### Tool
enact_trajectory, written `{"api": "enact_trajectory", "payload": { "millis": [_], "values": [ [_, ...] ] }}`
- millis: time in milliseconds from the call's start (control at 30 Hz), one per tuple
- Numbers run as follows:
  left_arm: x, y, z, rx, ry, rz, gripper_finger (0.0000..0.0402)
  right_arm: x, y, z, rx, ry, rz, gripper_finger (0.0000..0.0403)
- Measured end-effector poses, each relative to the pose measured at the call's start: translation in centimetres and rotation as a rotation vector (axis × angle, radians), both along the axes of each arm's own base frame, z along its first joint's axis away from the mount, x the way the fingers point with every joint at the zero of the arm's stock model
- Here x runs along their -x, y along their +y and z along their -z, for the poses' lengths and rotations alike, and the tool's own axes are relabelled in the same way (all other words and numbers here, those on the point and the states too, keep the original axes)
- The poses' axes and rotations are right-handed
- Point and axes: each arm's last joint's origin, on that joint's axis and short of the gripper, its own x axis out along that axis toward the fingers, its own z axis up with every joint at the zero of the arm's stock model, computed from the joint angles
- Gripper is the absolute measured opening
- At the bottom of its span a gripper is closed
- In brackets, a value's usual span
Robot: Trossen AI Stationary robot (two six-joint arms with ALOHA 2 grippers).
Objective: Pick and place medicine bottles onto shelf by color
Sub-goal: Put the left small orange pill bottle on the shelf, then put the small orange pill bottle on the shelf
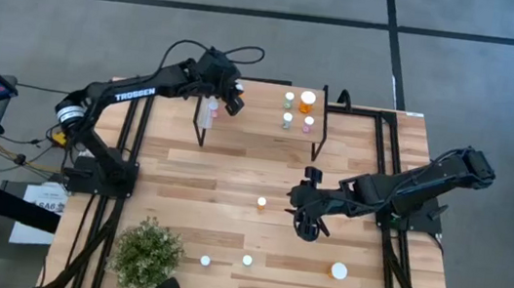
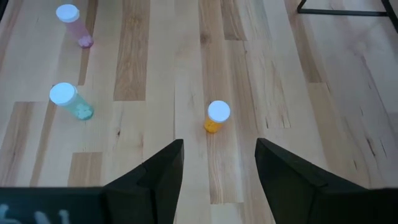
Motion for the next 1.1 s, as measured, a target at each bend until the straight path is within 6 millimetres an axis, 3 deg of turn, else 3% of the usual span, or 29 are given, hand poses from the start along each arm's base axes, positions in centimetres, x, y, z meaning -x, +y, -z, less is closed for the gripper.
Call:
{"api": "enact_trajectory", "payload": {
  "millis": [200,633,1100],
  "values": [
    [0.0,0.1,0.0,0.005,-0.004,-0.008,0.0113,0.0,0.0,0.0,-0.001,0.000,0.000,0.0219],
    [0.3,-0.3,-0.1,0.028,0.000,-0.009,0.0185,0.0,0.0,0.0,-0.001,0.000,0.001,0.0219],
    [1.5,-2.0,-3.2,-0.021,-0.090,0.030,0.0206,0.0,0.0,0.0,-0.001,0.000,0.000,0.0219]
  ]
}}
